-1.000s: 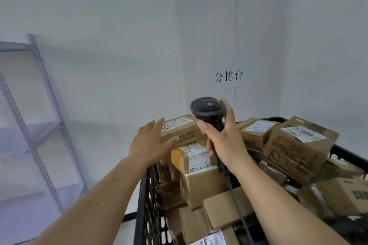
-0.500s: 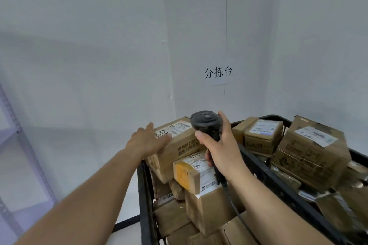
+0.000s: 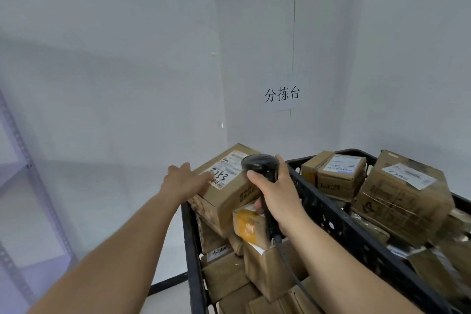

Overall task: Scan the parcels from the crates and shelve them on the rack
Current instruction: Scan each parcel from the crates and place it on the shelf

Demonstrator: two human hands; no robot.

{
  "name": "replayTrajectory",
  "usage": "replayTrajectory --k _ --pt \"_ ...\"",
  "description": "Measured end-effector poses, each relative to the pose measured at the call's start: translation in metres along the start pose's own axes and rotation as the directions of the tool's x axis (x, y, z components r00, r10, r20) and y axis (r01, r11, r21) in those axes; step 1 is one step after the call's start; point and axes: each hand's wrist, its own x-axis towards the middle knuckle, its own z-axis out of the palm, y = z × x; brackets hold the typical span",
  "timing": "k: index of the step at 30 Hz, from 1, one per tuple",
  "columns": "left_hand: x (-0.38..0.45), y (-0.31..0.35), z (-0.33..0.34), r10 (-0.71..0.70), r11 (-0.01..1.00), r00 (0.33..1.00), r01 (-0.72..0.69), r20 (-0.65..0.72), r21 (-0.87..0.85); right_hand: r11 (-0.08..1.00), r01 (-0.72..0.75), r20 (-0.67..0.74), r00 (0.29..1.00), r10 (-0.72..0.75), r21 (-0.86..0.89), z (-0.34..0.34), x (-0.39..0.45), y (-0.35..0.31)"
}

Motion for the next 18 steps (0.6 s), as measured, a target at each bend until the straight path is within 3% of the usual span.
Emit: replayTrajectory --k 4,9,14,18 --pt "-0.003 -0.001 -0.006 0.003 0.977 1.000 0.001 0.020 -0.213 1.000 0.000 0.017 1.000 -0.001 0.029 0.000 -0.001 -0.003" --pt "-0.009 0.001 -0.005 0.068 0.952 0.997 -0.059 0.021 -0.300 0.999 -0.013 0.033 0.999 0.011 0.045 0.004 -0.003 -0.003" --pt "-0.032 -0.009 -0.008 0.118 0.860 0.989 -0.056 0.091 -0.508 0.989 0.028 0.036 0.999 -0.034 0.144 0.000 -0.010 -0.009" --pt "-0.046 -0.005 -0.009 0.175 0.761 0.982 -0.092 0.066 -0.642 0.985 0.117 0.030 0.992 -0.122 0.126 -0.003 -0.019 -0.023"
